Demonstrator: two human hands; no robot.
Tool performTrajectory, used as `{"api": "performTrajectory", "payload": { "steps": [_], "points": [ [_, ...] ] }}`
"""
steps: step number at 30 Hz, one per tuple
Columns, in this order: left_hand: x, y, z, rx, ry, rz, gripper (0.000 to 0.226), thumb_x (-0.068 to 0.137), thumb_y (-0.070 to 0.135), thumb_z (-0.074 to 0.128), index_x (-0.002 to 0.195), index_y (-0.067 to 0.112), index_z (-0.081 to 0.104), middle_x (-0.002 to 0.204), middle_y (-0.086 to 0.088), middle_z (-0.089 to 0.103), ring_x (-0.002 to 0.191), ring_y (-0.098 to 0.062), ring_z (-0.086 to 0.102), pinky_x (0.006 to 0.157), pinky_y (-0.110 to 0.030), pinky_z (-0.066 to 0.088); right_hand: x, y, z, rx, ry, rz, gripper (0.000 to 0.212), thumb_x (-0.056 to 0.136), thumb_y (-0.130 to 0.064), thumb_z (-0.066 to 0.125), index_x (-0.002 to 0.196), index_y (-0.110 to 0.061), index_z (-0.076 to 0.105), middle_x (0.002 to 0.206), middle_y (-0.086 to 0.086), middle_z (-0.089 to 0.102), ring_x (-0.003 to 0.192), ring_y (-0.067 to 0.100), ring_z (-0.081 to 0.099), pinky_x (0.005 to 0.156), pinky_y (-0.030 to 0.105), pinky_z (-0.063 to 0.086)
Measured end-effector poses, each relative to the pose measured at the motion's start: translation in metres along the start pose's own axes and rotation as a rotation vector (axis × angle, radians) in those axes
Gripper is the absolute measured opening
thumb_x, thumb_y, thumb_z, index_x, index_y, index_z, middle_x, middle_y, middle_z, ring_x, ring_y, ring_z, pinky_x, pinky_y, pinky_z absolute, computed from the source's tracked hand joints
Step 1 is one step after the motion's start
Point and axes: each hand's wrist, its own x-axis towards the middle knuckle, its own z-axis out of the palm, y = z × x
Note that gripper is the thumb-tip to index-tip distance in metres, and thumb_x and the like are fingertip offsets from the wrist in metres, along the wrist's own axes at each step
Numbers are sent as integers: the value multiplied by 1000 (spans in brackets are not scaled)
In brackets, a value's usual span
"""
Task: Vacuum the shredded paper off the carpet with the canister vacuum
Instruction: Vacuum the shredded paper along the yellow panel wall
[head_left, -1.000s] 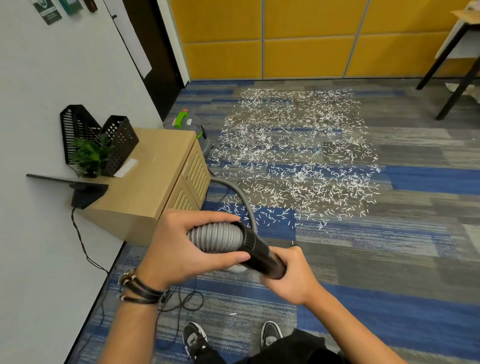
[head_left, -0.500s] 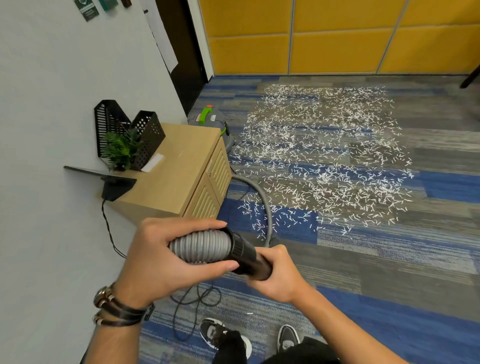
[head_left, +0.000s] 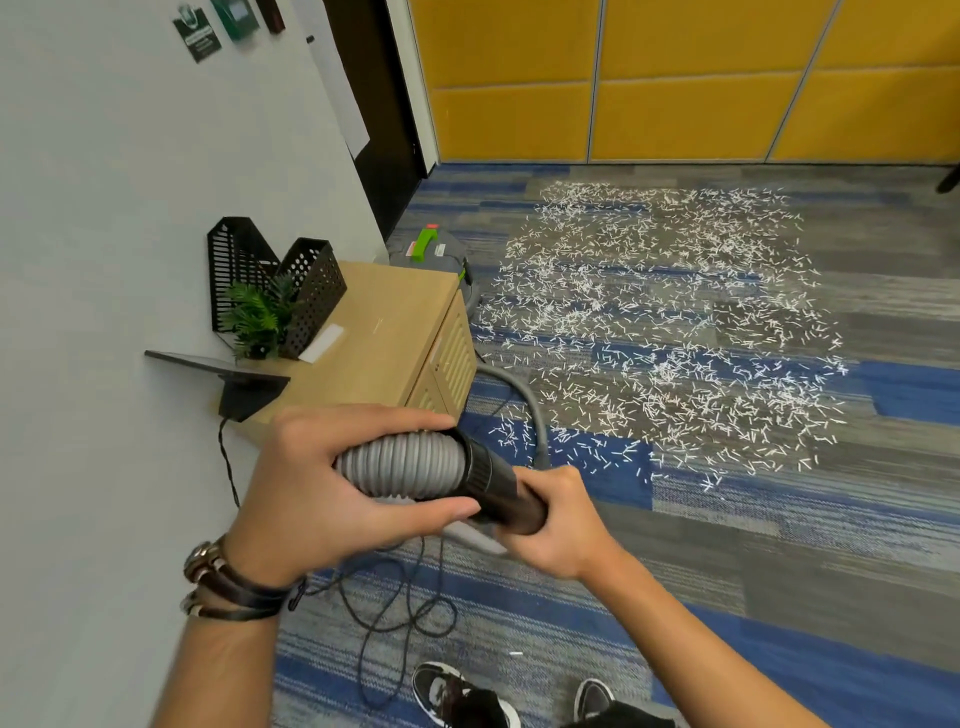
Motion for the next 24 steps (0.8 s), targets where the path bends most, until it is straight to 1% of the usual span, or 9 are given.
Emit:
{"api": "performTrajectory", "payload": {
  "steps": [3, 4, 6, 8, 10, 12, 16, 21, 24],
  "points": [
    [5, -12, 0, 23, -21, -11, 55, 64, 55, 92, 112, 32, 75, 106, 22, 74, 94, 7, 72, 85, -13, 56, 21, 9, 7, 10, 7, -18, 15, 71, -24, 67, 66, -15, 55, 55, -7, 37, 51, 7, 31, 50, 27, 32],
    [7, -16, 0, 38, -33, -21, 55, 64, 57, 91, 112, 35, 75, 106, 24, 74, 94, 9, 72, 86, -13, 56, 27, 13, 10, 19, 0, -17, 14, 71, -23, 66, 66, -19, 54, 54, -9, 37, 51, 7, 32, 51, 26, 31],
    [9, -28, 4, 55, -61, -56, 55, 65, 61, 90, 113, 38, 75, 106, 25, 75, 95, 8, 72, 86, -18, 59, 36, 23, 17, 13, -17, 10, 15, 71, -18, 67, 68, -26, 54, 54, -11, 40, 50, 5, 34, 52, 26, 31],
    [9, -41, 8, 48, -94, -100, 55, 65, 62, 90, 112, 35, 79, 105, 21, 77, 96, 5, 74, 86, -27, 62, 38, 34, 25, -2, -29, 56, 17, 70, -15, 66, 70, -27, 54, 54, -11, 42, 51, 6, 35, 52, 26, 31],
    [7, -51, 10, 26, -123, -140, 57, 64, 63, 91, 110, 31, 81, 104, 20, 78, 95, 3, 74, 85, -31, 63, 31, 40, 33, 0, -46, 92, 16, 71, -16, 64, 70, -27, 53, 55, -11, 41, 52, 5, 34, 53, 26, 30],
    [5, -53, 9, -12, -157, -168, 58, 60, 63, 92, 108, 32, 82, 102, 21, 78, 94, 3, 75, 84, -29, 63, 20, 42, 43, 19, -47, 121, 19, 70, -16, 65, 68, -28, 51, 56, -12, 40, 53, 4, 34, 52, 27, 29],
    [7, -48, 8, -97, -208, -163, 58, 56, 57, 95, 105, 30, 82, 101, 23, 79, 94, 1, 76, 84, -19, 60, 5, 33, 47, 44, 21, 154, 29, 65, -18, 67, 64, -35, 44, 54, -13, 40, 51, 4, 34, 51, 25, 28],
    [17, -37, 1, -136, -196, -133, 56, 56, 52, 96, 104, 24, 82, 100, 19, 80, 93, -2, 77, 83, -18, 59, -7, 15, 40, 79, 75, 108, 34, 67, -13, 68, 63, -34, 42, 53, -12, 38, 49, 6, 33, 50, 24, 27],
    [20, -25, 3, -113, -164, -104, 54, 59, 53, 95, 105, 27, 82, 100, 20, 80, 93, -2, 76, 83, -19, 59, -9, 12, 31, 58, 111, 82, 39, 66, -8, 70, 64, -34, 42, 52, -13, 40, 48, 8, 33, 50, 20, 27]
  ]
}}
